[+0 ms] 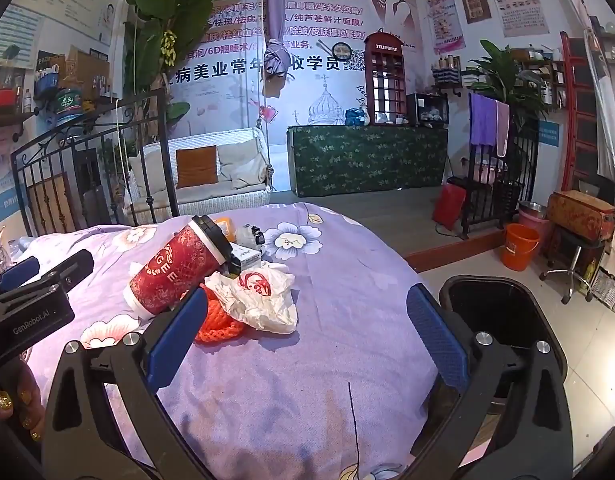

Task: Collect trash

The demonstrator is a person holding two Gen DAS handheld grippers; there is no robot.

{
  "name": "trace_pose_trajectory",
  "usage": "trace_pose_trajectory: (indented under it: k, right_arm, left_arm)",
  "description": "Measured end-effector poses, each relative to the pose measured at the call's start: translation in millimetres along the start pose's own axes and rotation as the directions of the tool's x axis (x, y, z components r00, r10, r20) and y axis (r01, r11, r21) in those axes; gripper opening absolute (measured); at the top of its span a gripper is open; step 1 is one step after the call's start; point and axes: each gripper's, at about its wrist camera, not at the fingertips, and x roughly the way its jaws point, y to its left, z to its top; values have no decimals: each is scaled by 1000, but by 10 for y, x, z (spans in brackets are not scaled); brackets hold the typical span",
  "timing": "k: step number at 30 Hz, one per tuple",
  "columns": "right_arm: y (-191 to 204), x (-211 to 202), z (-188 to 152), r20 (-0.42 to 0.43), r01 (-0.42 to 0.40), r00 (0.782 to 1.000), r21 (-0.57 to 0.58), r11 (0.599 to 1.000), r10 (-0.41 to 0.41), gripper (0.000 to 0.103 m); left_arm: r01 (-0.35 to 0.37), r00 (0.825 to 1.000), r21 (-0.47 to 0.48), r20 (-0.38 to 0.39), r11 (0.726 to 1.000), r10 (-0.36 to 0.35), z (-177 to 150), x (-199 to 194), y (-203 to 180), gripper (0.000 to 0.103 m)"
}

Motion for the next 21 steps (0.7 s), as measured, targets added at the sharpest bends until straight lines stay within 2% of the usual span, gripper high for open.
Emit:
trace_pose_trajectory:
  k: [21]
  right_arm:
    - [13,5,8,-11,1,1000,2,1000,-1,98]
  left_arm:
    - [5,1000,-2,-5,1000,-5,-19,30,-38,97]
